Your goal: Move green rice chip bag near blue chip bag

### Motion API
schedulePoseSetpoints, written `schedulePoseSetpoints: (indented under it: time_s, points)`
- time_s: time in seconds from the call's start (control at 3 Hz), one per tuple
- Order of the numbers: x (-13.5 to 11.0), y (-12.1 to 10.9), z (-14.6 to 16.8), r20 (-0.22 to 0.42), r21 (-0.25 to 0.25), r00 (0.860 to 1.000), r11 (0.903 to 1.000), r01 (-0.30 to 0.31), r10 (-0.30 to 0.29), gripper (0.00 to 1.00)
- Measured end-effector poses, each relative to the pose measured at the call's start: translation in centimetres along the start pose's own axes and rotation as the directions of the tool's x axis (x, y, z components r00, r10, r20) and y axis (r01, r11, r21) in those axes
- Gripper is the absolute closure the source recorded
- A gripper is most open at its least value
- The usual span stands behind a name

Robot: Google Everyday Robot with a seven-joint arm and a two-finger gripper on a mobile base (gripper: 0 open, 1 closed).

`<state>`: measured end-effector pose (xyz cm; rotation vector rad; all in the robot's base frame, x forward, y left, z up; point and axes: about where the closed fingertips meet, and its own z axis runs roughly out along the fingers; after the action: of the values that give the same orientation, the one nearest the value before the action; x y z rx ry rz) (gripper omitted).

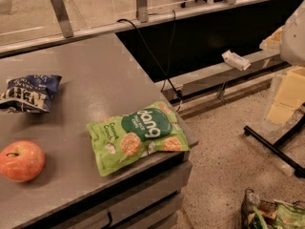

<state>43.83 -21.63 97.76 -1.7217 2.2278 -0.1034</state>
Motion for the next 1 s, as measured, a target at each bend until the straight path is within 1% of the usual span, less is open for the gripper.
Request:
schedulePoseSetpoints:
  time_s: [0.33,0.67,1.0]
  points:
    - [0.0,0.0,0.0,0.0,0.0,1.0,1.0,0.0,0.0,0.0]
    - [-4.0,0.0,0.6,0.076,-0.021,0.993,0.9954,0.093,-0.091,0.0]
    - [-9.9,0.6,2.1,0.214,-0.043,0.955,0.9744,0.221,-0.207,0.0]
